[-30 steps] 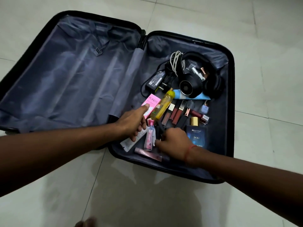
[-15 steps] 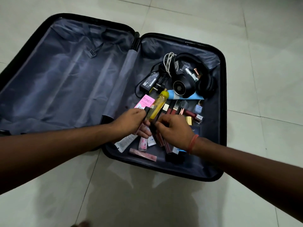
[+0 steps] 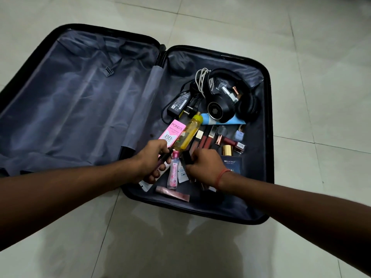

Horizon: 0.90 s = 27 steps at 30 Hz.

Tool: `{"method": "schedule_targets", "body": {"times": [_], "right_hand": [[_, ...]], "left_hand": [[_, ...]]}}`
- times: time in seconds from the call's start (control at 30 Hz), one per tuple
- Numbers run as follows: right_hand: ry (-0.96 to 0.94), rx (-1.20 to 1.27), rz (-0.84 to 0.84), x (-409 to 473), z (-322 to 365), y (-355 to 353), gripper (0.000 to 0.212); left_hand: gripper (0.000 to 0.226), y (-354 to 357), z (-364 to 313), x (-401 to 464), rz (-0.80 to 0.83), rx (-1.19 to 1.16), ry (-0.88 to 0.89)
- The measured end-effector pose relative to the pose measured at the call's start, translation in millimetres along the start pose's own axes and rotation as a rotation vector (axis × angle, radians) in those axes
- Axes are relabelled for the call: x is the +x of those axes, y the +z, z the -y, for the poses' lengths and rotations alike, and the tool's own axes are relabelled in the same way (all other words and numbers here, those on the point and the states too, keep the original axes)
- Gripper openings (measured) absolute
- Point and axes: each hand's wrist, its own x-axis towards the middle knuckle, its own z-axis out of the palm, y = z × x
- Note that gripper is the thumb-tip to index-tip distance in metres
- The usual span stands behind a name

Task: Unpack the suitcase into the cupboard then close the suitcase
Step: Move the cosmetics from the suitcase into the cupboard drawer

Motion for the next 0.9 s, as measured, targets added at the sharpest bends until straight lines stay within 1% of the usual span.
{"method": "schedule_targets", "body": {"times": [0.07,0.13,0.23,0.3,0.37,0.43,0.47,0.5,0.6,0.63,0.77,0.83,0.9], "right_hand": [[0.068,0.268,0.035,-4.3,1.1,-2.5,0.012],[0.085,0.454,0.081,-11.1,3.2,-4.9,0.013],[0.060,0.536,0.117,-21.0,11.9,-10.8,0.011],[0.025,0.540,0.113,-25.0,16.3,-14.0,0.012],[0.016,0.562,0.124,-27.4,18.2,-16.5,0.010],[0.037,0.609,0.142,-26.5,15.5,-19.2,0.009],[0.039,0.578,0.131,-24.3,12.8,-20.3,0.009],[0.015,0.463,0.091,-21.0,8.7,-21.5,0.010],[-0.065,-0.081,-0.004,-11.4,-4.0,-23.4,0.021],[-0.068,-0.180,0.004,-11.5,-5.2,-22.2,0.024],[-0.103,-0.393,0.121,-14.6,4.2,-8.9,0.020],[-0.128,-0.443,0.126,-14.4,6.8,-3.3,0.020],[-0.127,-0.426,0.103,-14.7,6.8,-3.0,0.020]], "left_hand": [[0.029,-2.4,-2.5,2.1,0.023,-0.013,-0.019],[0.028,-0.9,-4.2,4.5,0.067,-0.050,0.041],[0.023,7.3,-4.1,5.8,0.120,-0.035,0.188],[0.013,11.9,-1.4,6.4,0.120,-0.013,0.273],[0.009,13.6,1.8,6.8,0.103,-0.017,0.313],[0.014,14.9,2.2,6.4,0.071,-0.003,0.321],[0.016,15.1,1.5,5.9,0.051,-0.004,0.315],[0.018,14.5,1.2,5.4,0.037,-0.020,0.302],[0.024,10.0,1.1,4.0,0.096,-0.085,0.271],[0.024,9.2,1.3,2.8,0.121,-0.092,0.268],[0.022,13.3,3.1,-1.9,0.091,-0.078,0.269],[0.019,15.8,4.9,-2.3,0.076,-0.079,0.258],[0.012,17.8,6.2,-1.6,0.097,-0.071,0.247]]}}
